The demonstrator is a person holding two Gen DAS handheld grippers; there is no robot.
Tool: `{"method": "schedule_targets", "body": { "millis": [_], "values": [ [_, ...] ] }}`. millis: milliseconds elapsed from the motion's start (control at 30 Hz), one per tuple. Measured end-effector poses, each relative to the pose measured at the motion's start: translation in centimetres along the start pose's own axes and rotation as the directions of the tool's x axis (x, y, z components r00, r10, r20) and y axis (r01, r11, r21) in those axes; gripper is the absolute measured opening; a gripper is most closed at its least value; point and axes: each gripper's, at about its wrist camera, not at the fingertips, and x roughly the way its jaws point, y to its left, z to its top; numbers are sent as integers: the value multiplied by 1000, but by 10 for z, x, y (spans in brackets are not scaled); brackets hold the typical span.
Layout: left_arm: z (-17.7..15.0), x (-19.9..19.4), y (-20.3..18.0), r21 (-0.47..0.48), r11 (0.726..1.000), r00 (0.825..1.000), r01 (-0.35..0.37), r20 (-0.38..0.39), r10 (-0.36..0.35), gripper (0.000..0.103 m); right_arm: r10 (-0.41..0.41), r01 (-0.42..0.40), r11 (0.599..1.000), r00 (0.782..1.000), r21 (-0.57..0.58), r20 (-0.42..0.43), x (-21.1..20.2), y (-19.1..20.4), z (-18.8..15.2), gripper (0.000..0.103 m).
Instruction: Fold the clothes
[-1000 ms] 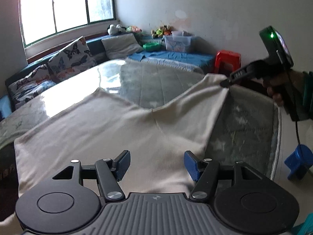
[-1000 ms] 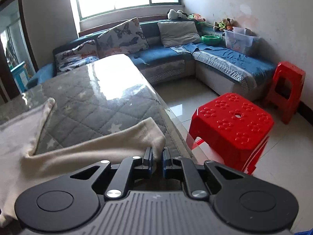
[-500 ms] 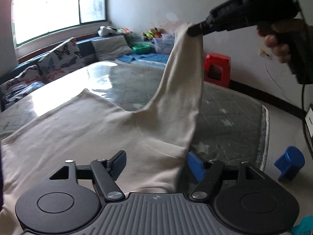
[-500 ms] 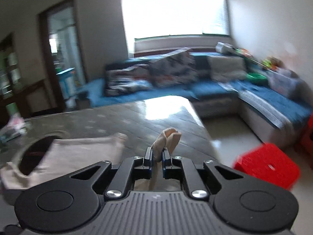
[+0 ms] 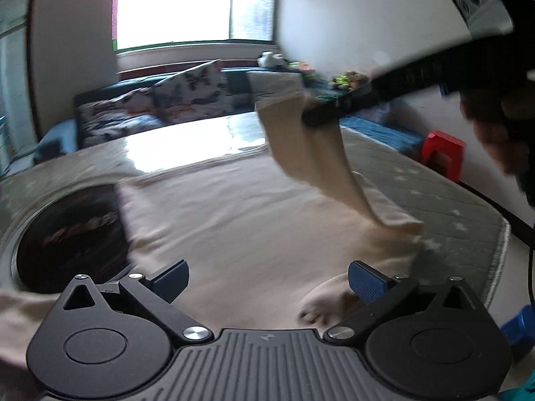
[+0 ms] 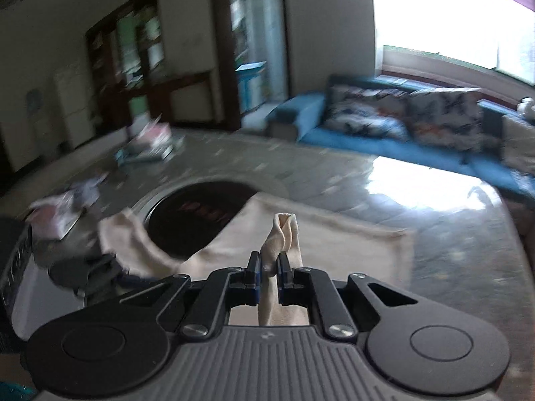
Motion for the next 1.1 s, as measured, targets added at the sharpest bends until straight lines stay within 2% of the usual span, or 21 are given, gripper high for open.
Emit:
{"method": "schedule_targets", "body": {
  "millis": [167,300,433,533,767,967,1100],
  "values": [
    [2,-2,4,-23,1000,1000,-9,6,9,103,79,-82,996,993,-29,-88,39,28,-14,9],
    [5,-3,6,-40,999,1000,-14,12,15,103,127,-132,991,984,-33,-124,49,37,-23,20],
    [7,-4,8,-56,998,1000,-20,17,21,103,109,-115,992,988,-49,-108,35,32,-23,25],
    [8,-5,10,-69,997,999,-24,21,25,103,51,-57,997,994,-59,-101,17,15,-26,31],
    [11,8,-3,-61,998,999,33,8,-32,103,-51,54,998,982,12,-183,2,-33,-66,31],
    [14,22,-17,-49,995,996,93,-8,-93,103,-60,76,995,972,60,-229,7,-51,-96,30],
    [16,28,-17,-56,993,994,106,-16,-107,103,-55,64,997,981,45,-187,-2,-53,-88,30]
  ]
}}
